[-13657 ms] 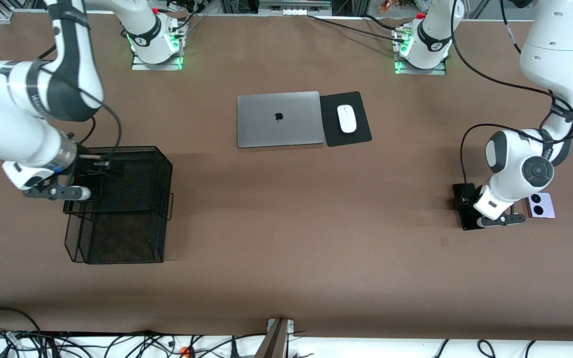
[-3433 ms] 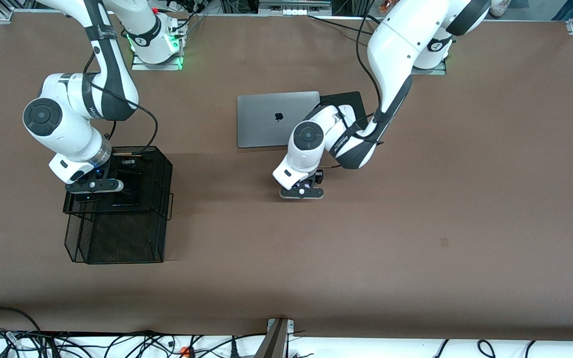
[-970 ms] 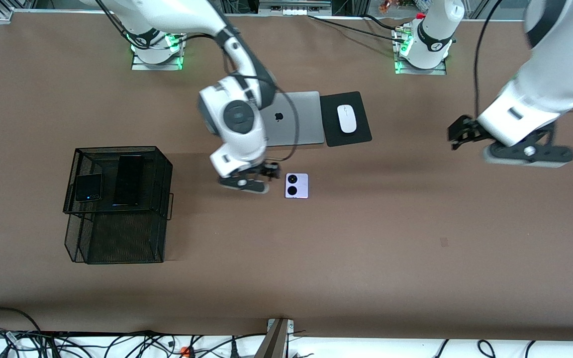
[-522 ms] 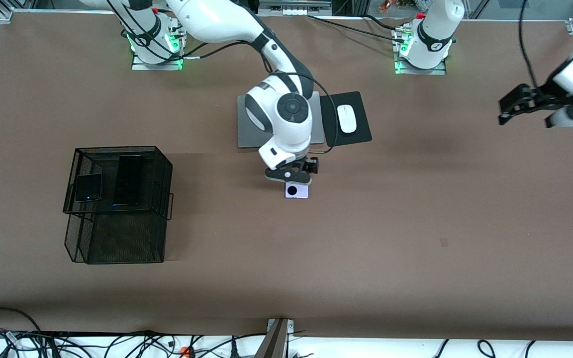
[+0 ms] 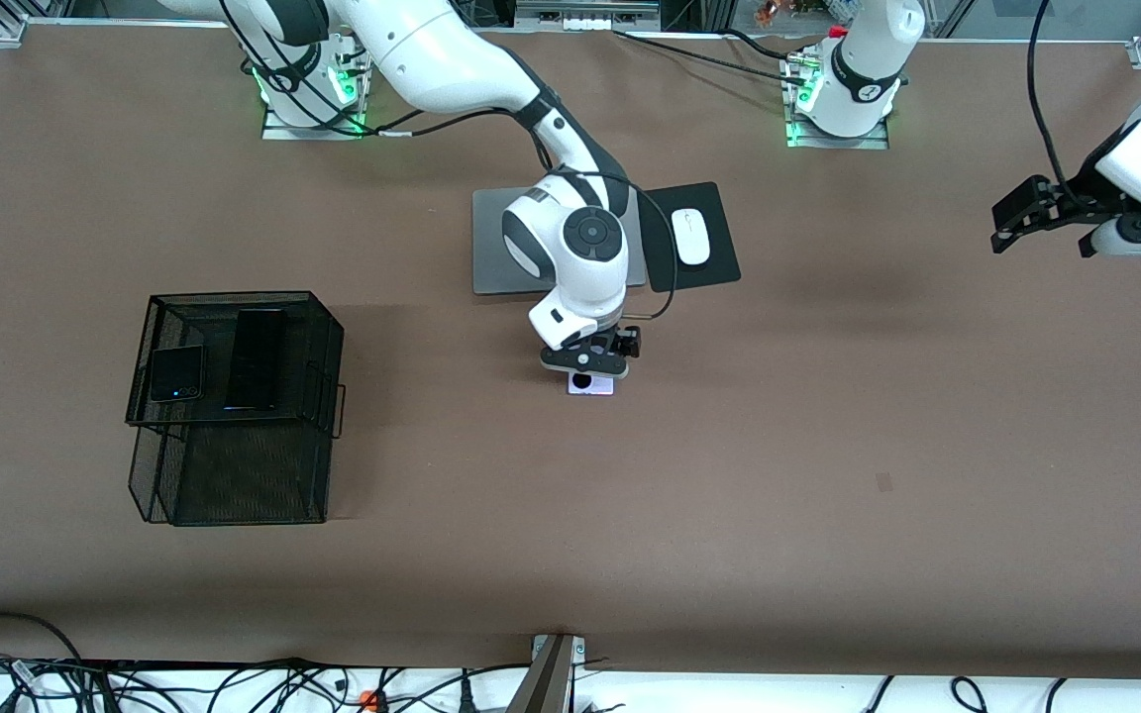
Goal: Place phones with both arms
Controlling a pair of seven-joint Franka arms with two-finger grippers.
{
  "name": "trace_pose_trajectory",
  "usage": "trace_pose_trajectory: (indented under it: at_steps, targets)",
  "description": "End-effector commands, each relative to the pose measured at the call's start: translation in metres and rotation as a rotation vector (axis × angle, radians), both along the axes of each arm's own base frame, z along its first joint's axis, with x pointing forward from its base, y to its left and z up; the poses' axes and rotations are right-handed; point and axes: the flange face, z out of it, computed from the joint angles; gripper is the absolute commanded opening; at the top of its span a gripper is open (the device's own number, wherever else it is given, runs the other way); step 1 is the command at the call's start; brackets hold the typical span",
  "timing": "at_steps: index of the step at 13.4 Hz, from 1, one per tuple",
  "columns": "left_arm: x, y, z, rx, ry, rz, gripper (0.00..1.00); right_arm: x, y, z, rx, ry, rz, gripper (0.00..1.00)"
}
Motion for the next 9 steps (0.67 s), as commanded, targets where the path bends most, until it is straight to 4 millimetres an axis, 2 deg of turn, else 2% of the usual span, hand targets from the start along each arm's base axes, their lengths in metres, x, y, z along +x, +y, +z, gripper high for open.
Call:
trace_pose_trajectory:
  at_steps: [1, 4, 6, 7, 9]
  targets:
    - [0.015, 0.010, 0.005, 0.021, -0.032, -0.011, 1.00, 0.004, 0.004, -0.011, 0.001, -0.033, -0.007, 1.00]
    - [0.023, 0.014, 0.023, 0.028, -0.008, 0.003, 1.00, 0.002, 0.005, -0.017, -0.002, -0.032, -0.002, 1.00]
    - [0.020, 0.011, 0.029, 0.021, 0.022, 0.005, 1.00, 0.001, 0.004, -0.025, -0.010, -0.026, 0.000, 1.00]
    - [0.019, 0.012, 0.026, 0.024, 0.028, 0.007, 1.00, 0.003, 0.002, -0.027, -0.014, -0.026, 0.005, 0.93]
    - [0.016, 0.008, 0.031, 0.024, 0.027, 0.000, 1.00, 0.002, 0.003, -0.026, -0.019, -0.032, 0.017, 0.36]
